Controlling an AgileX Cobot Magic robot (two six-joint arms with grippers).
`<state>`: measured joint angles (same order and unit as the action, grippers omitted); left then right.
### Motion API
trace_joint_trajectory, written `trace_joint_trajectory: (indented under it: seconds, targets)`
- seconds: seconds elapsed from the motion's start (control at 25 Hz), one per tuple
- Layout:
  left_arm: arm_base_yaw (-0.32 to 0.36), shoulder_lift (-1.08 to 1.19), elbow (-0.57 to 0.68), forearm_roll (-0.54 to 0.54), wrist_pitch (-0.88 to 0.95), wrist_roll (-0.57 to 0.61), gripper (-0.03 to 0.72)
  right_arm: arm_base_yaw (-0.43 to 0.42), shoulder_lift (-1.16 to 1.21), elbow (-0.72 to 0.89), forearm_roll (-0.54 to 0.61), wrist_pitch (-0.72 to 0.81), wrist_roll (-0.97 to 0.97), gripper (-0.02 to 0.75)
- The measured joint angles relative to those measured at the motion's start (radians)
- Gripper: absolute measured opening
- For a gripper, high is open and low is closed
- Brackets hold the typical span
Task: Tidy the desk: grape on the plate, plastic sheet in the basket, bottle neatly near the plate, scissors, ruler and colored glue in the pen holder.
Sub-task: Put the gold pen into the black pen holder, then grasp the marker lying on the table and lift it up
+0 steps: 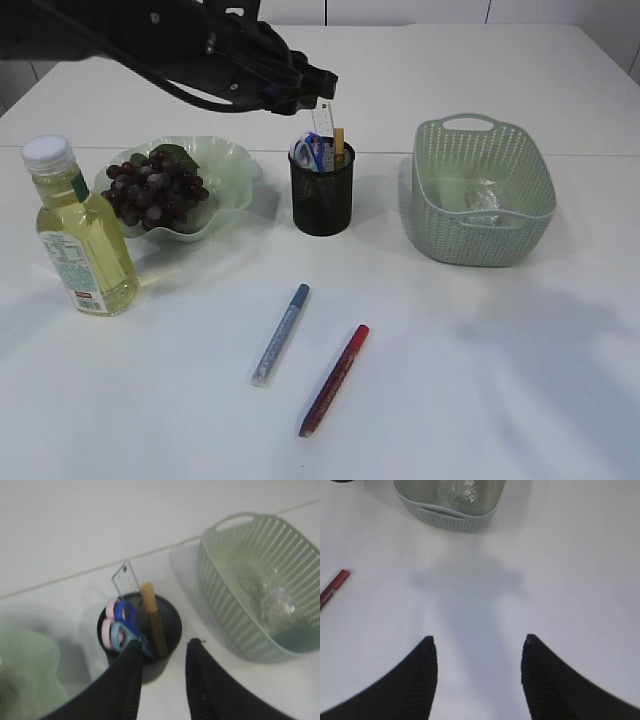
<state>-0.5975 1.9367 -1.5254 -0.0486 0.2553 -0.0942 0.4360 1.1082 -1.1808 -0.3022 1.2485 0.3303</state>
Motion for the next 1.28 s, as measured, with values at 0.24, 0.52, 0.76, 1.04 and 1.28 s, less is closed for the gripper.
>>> trace_joint_trajectory:
  seconds: [0.24, 0.52, 0.76, 1.04, 1.28]
  targets:
    - [-0.002, -0.068, 0.000, -0.067, 0.362, 0.000, 0.224, 0.000, 0.000, 0.000, 0.069, 0.000, 0.000, 0.430]
    - [-0.084, -0.069, 0.000, -0.081, 0.561, 0.000, 0.237, 0.000, 0.000, 0.000, 0.136, 0.000, -0.026, 0.430]
    - [-0.097, 0.034, -0.004, -0.090, 0.695, -0.026, 0.240, 0.000, 0.000, 0.000, 0.185, 0.000, -0.064, 0.430]
    - [-0.091, 0.140, -0.064, -0.093, 0.795, -0.028, 0.240, 0.000, 0.000, 0.000, 0.216, 0.000, -0.109, 0.430]
    - [-0.091, 0.235, -0.173, -0.093, 0.852, -0.030, 0.240, 0.000, 0.000, 0.000, 0.223, 0.000, -0.132, 0.430]
